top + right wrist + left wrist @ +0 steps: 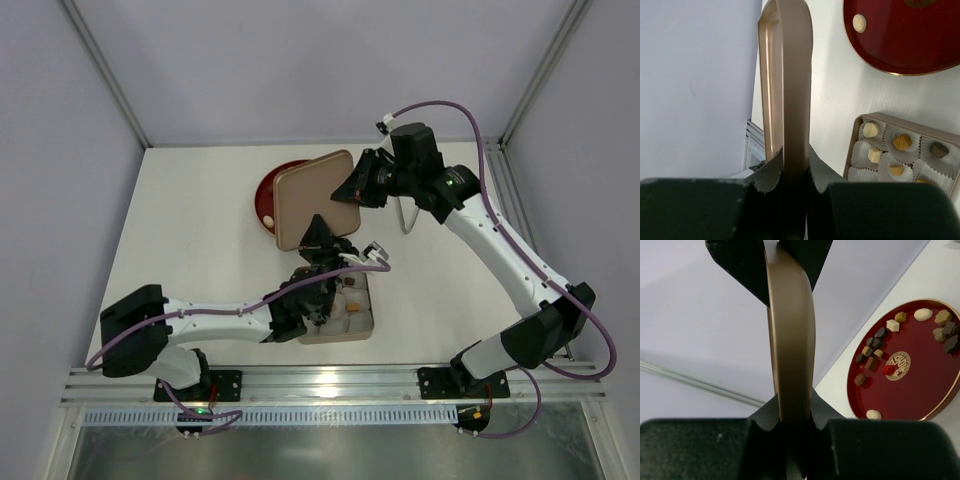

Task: Pack the chocolate

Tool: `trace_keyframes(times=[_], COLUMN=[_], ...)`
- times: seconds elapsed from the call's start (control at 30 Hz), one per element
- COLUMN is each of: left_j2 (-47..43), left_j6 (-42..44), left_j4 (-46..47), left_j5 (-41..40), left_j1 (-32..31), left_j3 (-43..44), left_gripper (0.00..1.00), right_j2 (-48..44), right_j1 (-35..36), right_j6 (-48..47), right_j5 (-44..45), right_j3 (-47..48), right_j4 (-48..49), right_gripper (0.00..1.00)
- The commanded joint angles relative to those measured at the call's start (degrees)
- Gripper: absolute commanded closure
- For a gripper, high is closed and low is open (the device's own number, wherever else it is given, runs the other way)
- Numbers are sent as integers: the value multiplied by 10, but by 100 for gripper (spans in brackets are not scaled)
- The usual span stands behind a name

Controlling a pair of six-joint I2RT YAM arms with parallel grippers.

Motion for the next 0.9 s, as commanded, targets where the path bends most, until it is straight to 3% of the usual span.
trace_keyframes(times=[0.0,0.07,0.17,0.33,0.5,0.63,0.87], left_j2=[-2,3,2,-12,-32,-46,-78], left_j6=[31,48,54,46,-1,-48,-191], left_j4=[115,132,135,129,53,-10,-199], left_j5=[-16,-17,-16,-9,-4,-3,15], left_j1=[7,7,7,6,6,6,6], left_j3=[28,30,30,28,32,34,56], left_gripper=[93,100,100,100,100,100,100], right_j2=[-21,-23,-24,-23,-20,-20,-25], right_j1=[6,6,6,6,6,5,-1], right_j6=[-5,-2,-4,-5,-6,-11,-20], right_j5=[-5,-8,-6,-4,0,13,16], right_j3=[7,2,2,3,9,30,56], right_j4=[14,19,21,26,35,42,77], right_gripper=[94,90,86,69,48,24,4])
